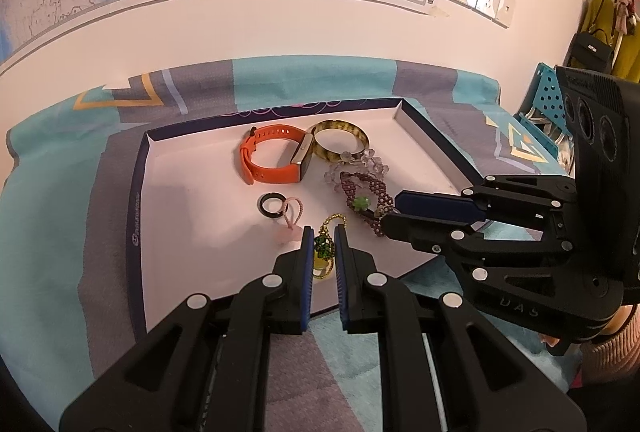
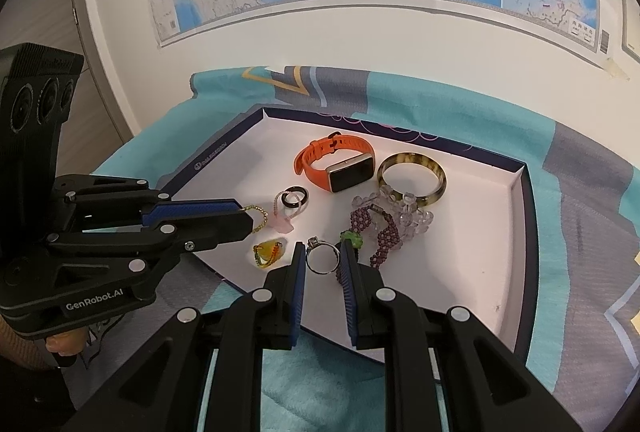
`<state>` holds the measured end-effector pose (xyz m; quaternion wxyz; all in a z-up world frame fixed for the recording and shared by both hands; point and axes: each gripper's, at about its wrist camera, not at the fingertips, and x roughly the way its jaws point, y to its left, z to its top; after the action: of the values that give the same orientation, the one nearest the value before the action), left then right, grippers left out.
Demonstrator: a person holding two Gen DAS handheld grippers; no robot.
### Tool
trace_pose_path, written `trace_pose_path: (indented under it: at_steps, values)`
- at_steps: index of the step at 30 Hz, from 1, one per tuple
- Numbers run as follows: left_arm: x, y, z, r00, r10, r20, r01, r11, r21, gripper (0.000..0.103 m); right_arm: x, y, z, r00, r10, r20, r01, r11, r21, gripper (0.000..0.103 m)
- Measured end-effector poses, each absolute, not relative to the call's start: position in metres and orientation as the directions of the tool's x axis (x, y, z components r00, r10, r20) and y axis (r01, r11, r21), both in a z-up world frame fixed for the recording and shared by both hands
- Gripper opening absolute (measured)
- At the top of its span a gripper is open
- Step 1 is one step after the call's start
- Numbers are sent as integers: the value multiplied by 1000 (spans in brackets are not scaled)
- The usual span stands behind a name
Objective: Organize jewelry
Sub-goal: 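Carry the gold ring and silver ring over the box lid with both tools, then lower both rings into the box lid and open both tools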
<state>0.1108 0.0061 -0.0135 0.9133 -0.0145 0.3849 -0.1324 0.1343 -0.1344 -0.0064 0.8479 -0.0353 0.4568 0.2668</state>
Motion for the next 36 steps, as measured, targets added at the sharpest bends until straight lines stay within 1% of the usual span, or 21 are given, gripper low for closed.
trace_pose_path:
  at_steps: [36]
  values:
    - [132, 10, -33, 631, -233, -740, 190, 971, -144, 11, 143, -127, -20, 410, 406, -817, -482, 857, 184, 16]
